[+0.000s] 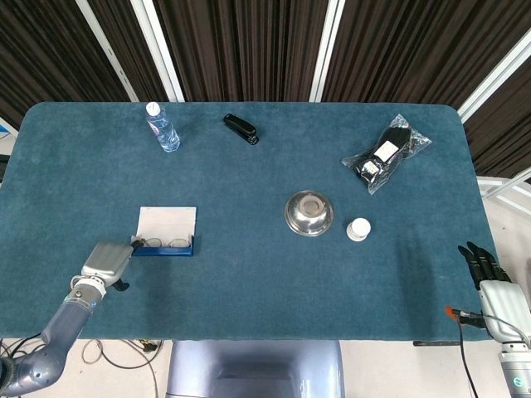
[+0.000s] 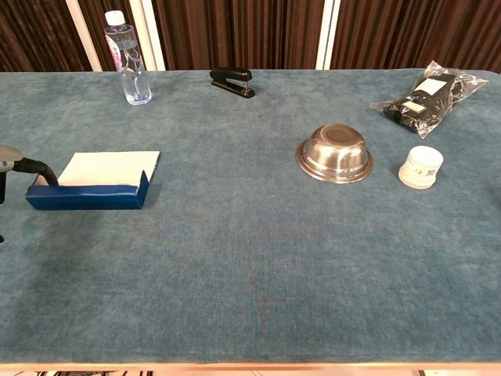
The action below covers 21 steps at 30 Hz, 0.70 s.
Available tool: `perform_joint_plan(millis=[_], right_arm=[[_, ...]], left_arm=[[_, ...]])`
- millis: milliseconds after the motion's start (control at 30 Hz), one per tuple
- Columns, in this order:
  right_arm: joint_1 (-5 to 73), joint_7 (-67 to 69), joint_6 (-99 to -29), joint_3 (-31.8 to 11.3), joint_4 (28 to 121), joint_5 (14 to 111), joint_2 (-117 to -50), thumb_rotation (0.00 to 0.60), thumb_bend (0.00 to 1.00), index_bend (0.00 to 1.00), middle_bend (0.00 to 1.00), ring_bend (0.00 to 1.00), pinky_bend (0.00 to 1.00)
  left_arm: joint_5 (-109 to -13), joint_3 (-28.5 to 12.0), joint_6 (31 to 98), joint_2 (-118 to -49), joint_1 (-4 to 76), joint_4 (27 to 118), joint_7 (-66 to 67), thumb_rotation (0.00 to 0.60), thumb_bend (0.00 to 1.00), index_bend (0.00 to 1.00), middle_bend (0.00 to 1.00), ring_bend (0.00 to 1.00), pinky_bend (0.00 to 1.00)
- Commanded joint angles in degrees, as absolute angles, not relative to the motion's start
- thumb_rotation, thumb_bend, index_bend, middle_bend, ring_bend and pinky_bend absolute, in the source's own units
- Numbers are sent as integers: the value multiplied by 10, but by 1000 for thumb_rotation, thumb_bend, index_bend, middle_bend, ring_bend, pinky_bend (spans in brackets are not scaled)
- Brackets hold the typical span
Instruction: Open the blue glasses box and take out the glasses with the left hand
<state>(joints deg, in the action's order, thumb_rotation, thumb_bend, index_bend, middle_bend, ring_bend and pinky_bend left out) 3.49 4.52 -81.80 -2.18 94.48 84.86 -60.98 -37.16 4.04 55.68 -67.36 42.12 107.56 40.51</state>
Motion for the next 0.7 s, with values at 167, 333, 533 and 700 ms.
perform_joint_plan(millis=[167, 333, 533, 700], right_arm=[[35, 45, -819, -21, 945, 850, -609, 600, 112, 0, 0, 0, 212], [34, 46, -820, -22, 946, 850, -610, 600, 112, 0, 0, 0, 212], [34, 46, -819, -22, 945, 849, -610, 600, 112, 0, 0, 0, 212], [34, 47, -819, -22, 945, 850, -609, 600, 112, 0, 0, 0, 212]], left_arm=[[-374, 67, 541, -643, 423, 1117, 406, 600, 178, 215, 986, 906, 889], [-372, 79, 532, -642, 437, 1135, 420, 600, 178, 225, 989, 907, 889], [-372, 86, 530, -645, 452, 1160, 429, 600, 178, 230, 989, 907, 889], [-378, 87, 533, -646, 460, 1179, 427, 600, 178, 230, 989, 907, 889]])
